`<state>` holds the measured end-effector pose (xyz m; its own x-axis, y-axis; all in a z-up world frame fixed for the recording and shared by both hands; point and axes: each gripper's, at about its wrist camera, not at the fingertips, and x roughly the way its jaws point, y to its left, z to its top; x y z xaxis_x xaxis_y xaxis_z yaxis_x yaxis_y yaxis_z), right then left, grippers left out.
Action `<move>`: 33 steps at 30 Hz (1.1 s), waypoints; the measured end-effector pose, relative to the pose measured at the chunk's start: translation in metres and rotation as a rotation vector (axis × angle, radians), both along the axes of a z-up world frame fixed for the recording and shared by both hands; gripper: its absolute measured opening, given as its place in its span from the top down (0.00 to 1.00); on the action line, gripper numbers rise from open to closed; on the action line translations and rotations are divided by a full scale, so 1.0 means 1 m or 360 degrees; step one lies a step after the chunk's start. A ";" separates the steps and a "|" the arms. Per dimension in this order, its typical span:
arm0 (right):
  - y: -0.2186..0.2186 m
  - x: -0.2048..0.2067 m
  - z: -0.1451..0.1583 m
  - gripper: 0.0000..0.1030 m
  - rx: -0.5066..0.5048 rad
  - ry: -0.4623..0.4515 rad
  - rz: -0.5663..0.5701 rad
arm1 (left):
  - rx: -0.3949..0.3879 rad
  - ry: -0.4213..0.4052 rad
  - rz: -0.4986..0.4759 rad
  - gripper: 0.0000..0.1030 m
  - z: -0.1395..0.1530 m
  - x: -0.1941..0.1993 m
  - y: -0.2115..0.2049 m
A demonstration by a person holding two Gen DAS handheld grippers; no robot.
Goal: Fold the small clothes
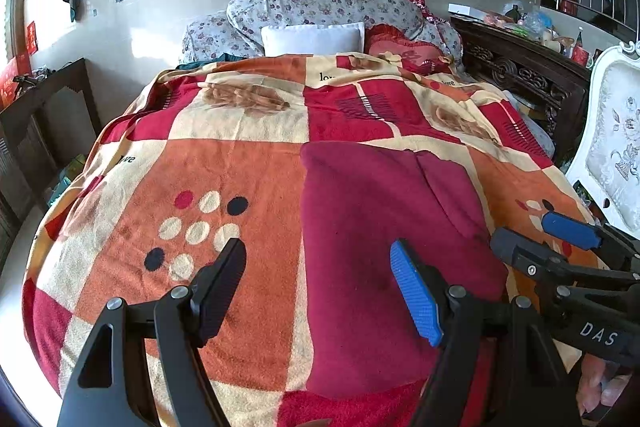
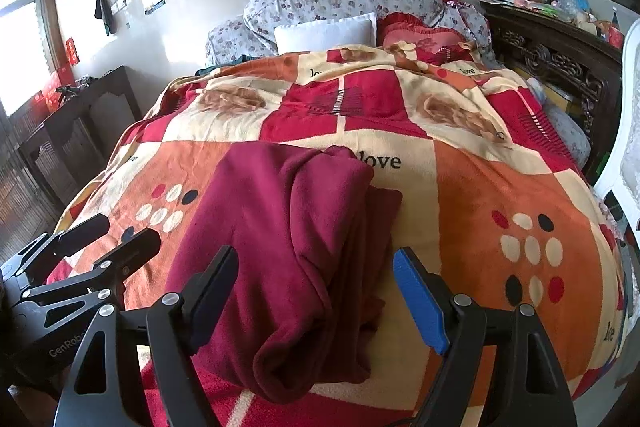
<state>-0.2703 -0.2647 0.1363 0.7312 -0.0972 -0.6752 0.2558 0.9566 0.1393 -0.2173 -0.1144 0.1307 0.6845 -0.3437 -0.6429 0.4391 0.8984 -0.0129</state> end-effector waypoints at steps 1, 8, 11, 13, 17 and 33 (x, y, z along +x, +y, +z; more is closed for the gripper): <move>0.000 0.000 0.000 0.18 0.0000 -0.0001 0.0000 | 0.0001 -0.0001 0.0001 0.28 0.000 0.000 0.000; -0.002 0.001 -0.003 0.18 0.0011 0.0013 0.0005 | 0.0002 0.0000 0.0002 0.28 0.000 0.000 0.000; -0.002 0.001 -0.004 0.18 0.0011 0.0016 0.0009 | -0.0001 -0.0001 0.0002 0.28 0.000 0.000 0.000; -0.002 0.001 -0.004 0.18 0.0014 0.0018 0.0011 | 0.0001 -0.0002 0.0000 0.28 0.000 0.001 0.000; -0.002 0.001 -0.006 0.18 0.0020 0.0024 0.0010 | 0.0004 0.0000 -0.0003 0.28 0.000 0.001 0.000; -0.005 0.003 -0.013 0.18 0.0025 0.0061 0.0014 | -0.0006 -0.0002 -0.0020 0.28 -0.005 0.001 -0.002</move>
